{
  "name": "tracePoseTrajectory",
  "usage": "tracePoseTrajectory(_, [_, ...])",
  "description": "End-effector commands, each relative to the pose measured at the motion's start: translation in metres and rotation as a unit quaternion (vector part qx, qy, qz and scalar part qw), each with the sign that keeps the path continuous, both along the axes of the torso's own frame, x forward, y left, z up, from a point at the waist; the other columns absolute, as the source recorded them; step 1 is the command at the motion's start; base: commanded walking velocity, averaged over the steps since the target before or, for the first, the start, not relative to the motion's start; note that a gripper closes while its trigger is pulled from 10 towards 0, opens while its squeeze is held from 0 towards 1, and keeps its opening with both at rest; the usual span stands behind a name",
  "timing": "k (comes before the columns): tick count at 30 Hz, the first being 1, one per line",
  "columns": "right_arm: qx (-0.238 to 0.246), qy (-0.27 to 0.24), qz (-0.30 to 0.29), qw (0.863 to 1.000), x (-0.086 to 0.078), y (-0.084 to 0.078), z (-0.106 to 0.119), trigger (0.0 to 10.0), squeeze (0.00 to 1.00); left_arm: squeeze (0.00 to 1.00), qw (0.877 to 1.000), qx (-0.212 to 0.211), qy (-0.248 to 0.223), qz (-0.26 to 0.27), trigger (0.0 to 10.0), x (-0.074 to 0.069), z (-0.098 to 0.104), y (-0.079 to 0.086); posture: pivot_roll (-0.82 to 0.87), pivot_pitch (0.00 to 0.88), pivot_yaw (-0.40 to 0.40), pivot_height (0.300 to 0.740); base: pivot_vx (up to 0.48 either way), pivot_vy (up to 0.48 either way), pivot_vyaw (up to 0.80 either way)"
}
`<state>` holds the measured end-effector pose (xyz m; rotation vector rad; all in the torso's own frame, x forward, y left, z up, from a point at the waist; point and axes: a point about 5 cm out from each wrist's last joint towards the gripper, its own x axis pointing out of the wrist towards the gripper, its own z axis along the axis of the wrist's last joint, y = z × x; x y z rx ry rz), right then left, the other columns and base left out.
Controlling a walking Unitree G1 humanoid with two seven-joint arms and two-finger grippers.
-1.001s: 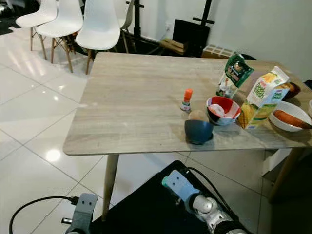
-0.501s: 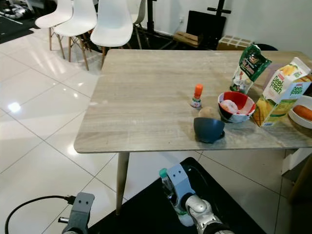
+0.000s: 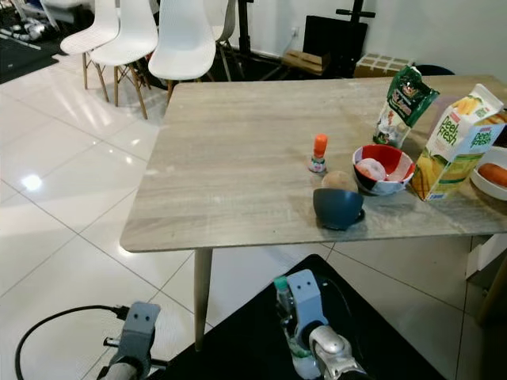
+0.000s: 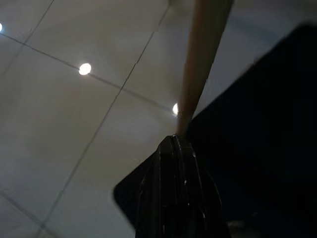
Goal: Restocking fridge
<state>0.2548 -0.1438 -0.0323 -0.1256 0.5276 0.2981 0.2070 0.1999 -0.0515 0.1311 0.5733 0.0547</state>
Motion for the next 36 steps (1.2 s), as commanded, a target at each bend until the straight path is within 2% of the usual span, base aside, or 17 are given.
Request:
tracePoseTrajectory(1, [-0.022,0.003,-0.024,0.999,-0.005,-0.008,-0.004,10.0,0.00,0.00,1.000,-0.012,0.007,0.010,10.0,-0.006,-0.004,-0.001,-0.02,0.084,0.032,0.740,0.000,0.000,0.00])
tracePoseTrajectory(7, [-0.016,0.013,-0.012,1.000,-0.010,-0.005,-0.008,10.0,0.00,0.00,0.999,-0.045,0.013,0.016,10.0,-0.016,-0.010,-0.002,-0.03,0.081,0.026,0.740,0.000,0.000,0.00])
tracePoseTrajectory(14, [-0.037,0.024,0.021,0.999,-0.016,0.001,-0.013,10.0,0.00,0.00,0.997,-0.053,0.030,0.047,10.0,-0.027,-0.016,0.002,-0.02,0.082,0.011,0.740,0.000,0.000,0.00])
tracePoseTrajectory(23, [-0.054,0.036,0.018,0.998,-0.015,0.000,-0.014,10.0,0.00,0.00,0.995,-0.064,0.035,0.067,10.0,-0.029,-0.018,0.004,-0.04,0.081,0.009,0.740,0.000,0.000,0.00])
tracePoseTrajectory(36, [-0.086,0.050,0.022,0.995,-0.026,-0.010,-0.021,10.0,0.00,0.00,0.994,-0.067,0.045,0.068,10.0,-0.032,-0.021,0.002,-0.04,0.081,0.015,0.740,0.000,0.000,0.00])
